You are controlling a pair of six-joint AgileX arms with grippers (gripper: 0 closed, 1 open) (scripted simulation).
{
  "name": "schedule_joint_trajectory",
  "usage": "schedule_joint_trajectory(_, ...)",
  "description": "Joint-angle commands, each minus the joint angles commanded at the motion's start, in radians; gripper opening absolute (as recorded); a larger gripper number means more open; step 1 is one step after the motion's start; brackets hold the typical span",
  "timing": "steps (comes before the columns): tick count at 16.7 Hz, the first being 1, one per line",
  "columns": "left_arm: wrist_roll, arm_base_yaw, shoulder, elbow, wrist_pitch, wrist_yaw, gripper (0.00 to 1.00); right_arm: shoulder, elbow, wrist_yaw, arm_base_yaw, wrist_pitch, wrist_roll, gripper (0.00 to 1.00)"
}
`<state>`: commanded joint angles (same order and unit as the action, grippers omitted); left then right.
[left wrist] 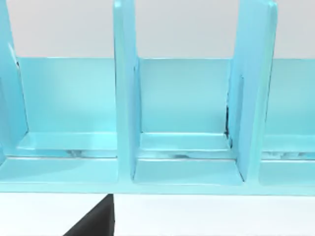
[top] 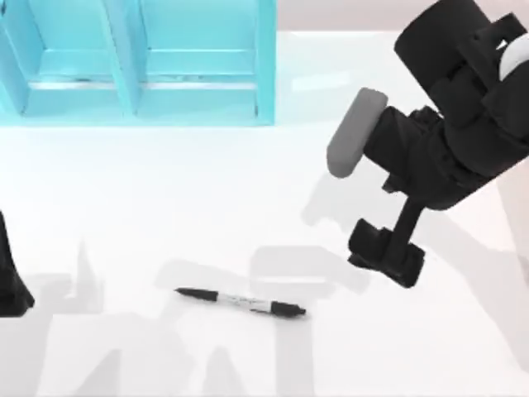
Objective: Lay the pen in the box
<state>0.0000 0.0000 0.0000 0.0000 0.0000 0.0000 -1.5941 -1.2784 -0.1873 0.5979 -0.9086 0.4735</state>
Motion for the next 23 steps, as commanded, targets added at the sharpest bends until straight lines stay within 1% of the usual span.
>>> schedule_joint_trajectory(6, 0.0, 0.0, 0.0, 0.0, 0.0, 0.0, 1.0, -0.423, -0.429, -0.007, 0.121, -0.268, 0.074, 1.0)
schedule_joint_trajectory(12, 0.0, 0.0, 0.0, 0.0, 0.0, 0.0, 1.0, -0.695, -0.746, 0.008, 0.187, -0.453, 0.1, 1.0)
schedule_joint_trajectory(17, 0.0, 0.0, 0.0, 0.0, 0.0, 0.0, 1.0, -0.816, -0.913, 0.028, 0.203, -0.544, 0.094, 1.0)
schedule_joint_trajectory(23, 0.0, 0.0, 0.0, 0.0, 0.0, 0.0, 1.0, -0.842, -0.954, 0.036, 0.204, -0.565, 0.088, 1.0)
